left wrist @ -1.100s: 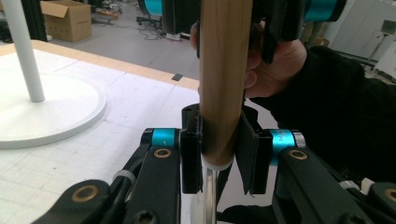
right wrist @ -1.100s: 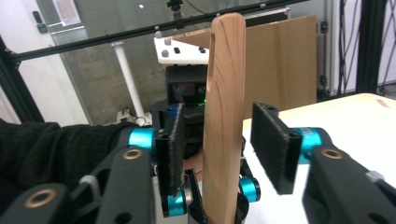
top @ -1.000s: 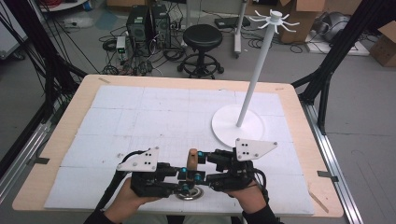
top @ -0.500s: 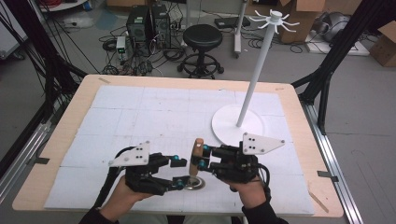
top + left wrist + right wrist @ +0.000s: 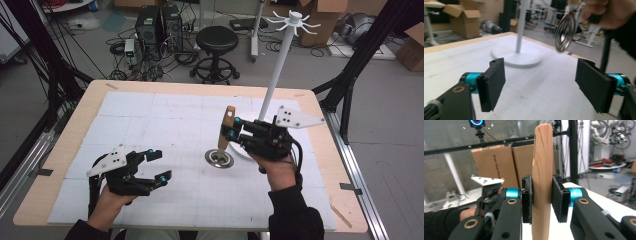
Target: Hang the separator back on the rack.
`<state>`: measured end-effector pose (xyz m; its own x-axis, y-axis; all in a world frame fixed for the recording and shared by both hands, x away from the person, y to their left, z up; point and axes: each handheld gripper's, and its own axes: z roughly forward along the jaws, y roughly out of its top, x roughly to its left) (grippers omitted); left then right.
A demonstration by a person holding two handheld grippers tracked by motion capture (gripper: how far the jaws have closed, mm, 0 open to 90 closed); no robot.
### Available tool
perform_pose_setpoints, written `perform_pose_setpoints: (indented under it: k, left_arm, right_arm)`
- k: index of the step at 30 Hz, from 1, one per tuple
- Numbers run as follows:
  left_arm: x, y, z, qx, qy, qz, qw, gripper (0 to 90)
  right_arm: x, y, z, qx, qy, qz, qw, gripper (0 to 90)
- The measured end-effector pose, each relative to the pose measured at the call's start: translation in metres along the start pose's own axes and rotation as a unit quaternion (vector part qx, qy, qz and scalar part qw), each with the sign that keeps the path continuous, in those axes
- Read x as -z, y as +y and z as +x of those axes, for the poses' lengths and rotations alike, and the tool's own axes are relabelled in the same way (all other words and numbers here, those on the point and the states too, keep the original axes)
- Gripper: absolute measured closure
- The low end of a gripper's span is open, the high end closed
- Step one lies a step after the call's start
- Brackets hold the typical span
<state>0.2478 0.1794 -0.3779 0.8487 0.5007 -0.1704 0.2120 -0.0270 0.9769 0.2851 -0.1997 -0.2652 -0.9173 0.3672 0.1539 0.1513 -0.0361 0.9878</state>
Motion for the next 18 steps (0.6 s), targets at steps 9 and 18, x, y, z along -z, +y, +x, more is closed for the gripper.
perform_pose_setpoints:
  k: [9, 18]
  left_arm:
    - [0.003, -0.005, 0.006, 0.004, 0.024, 0.006, 0.9997, 18.0]
    - [0.007, -0.005, 0.01, 0.007, 0.026, 0.004, 0.9996, 19.1]
  right_arm:
    - [0.008, 0.048, -0.034, 0.019, -0.026, 0.005, 0.9995, 72.6]
    - [0.014, 0.084, -0.071, 0.005, -0.109, -0.012, 0.9939, 72.6]
